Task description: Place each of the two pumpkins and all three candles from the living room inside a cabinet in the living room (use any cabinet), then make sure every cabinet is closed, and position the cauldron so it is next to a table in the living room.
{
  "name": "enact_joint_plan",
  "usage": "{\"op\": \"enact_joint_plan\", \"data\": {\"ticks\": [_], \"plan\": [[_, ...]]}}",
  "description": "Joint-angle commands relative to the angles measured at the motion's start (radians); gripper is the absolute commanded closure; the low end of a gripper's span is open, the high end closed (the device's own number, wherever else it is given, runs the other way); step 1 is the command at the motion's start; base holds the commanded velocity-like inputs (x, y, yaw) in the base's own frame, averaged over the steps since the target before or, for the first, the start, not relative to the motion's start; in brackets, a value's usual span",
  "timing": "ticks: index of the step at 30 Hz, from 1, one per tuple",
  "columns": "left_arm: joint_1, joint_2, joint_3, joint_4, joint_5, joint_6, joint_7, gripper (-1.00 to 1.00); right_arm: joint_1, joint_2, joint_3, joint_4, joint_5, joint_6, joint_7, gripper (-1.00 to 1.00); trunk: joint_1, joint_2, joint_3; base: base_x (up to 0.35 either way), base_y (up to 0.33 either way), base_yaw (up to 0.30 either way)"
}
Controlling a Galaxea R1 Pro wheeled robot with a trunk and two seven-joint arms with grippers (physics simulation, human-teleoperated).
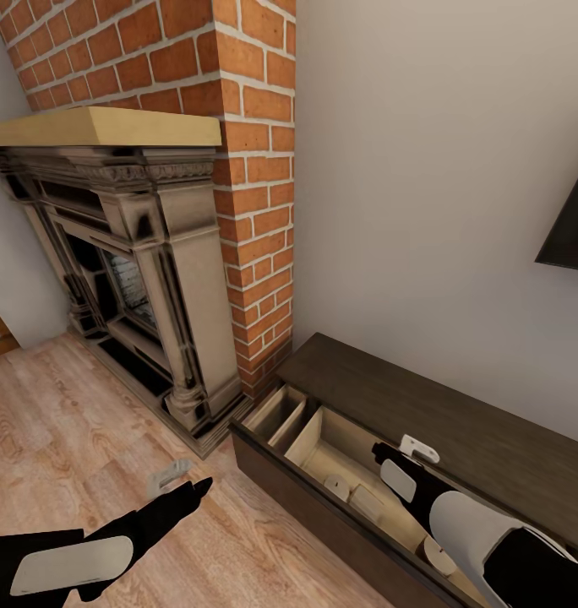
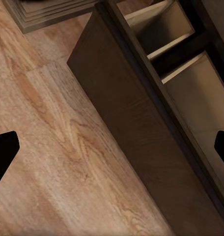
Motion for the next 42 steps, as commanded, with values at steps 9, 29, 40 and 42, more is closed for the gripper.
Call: {"op": "enact_joint_plan", "data": {"ticks": [9,29,40,42], "plan": [[-0.003,-0.001,-0.003,0.000,0.005,-0.006,0.001,-1.00,0.002,-0.001,0.009,-0.013,-0.010,-0.004,-0.005,-1.00,0.000,-0.001,-0.001,0.000,0.000,0.000],[-0.003,-0.001,-0.003,0.004,0.005,-0.006,0.001,-1.00,0.181,-0.082,0.007,-0.470,0.055,-0.001,-0.221,-1.00,0.000,-0.001,-0.001,0.000,0.000,0.000],[-0.002,0.001,-0.003,0.005,0.005,-0.006,0.001,-1.00,0.357,-0.145,0.027,-0.875,0.117,0.001,-0.559,-1.00,0.000,-0.001,-0.001,-0.008,0.000,0.000],[-0.002,0.001,-0.003,0.005,0.005,-0.006,0.001,-1.00,0.360,-0.145,0.039,-0.881,0.118,0.000,-0.566,-1.00,0.000,-0.001,-0.001,-0.155,0.009,0.000]]}}
